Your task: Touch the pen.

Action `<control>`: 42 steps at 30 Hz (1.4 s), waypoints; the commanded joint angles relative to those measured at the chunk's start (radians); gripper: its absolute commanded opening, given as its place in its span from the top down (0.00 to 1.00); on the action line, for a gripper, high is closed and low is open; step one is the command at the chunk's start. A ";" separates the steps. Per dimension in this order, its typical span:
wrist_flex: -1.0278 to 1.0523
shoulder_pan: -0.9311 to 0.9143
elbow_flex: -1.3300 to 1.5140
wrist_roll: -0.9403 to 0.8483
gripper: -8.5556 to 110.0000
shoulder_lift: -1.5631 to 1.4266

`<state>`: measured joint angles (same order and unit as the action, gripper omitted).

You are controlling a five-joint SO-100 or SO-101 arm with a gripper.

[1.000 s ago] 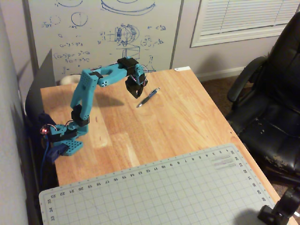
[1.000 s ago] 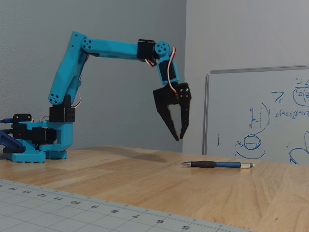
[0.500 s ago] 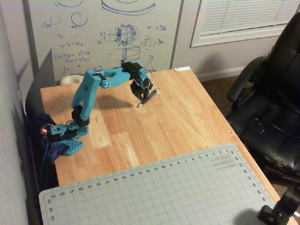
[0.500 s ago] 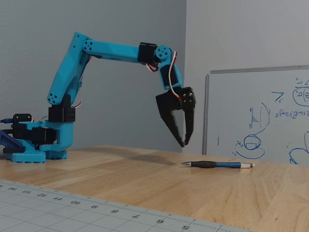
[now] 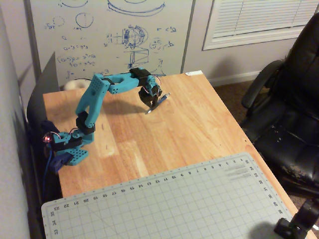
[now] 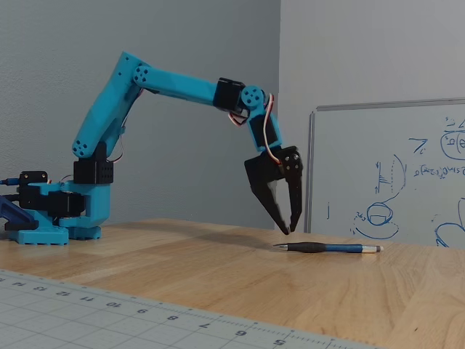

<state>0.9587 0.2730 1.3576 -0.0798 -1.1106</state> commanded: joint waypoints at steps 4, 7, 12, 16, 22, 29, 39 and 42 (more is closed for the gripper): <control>-0.018 0.021 -0.097 0.011 0.92 -0.032; -0.018 0.037 -0.097 0.011 0.92 -0.031; -0.018 0.034 -0.095 0.011 0.92 -0.020; -0.018 0.028 -0.097 0.011 0.92 0.005; -0.017 0.012 -0.089 0.011 0.92 0.011; -0.017 -0.017 -0.084 0.011 0.92 0.012; -0.009 -0.025 -0.086 0.011 0.92 0.006; -0.008 -0.026 -0.086 0.011 0.92 0.005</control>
<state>0.9557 0.2546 1.3545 -0.0798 -1.0677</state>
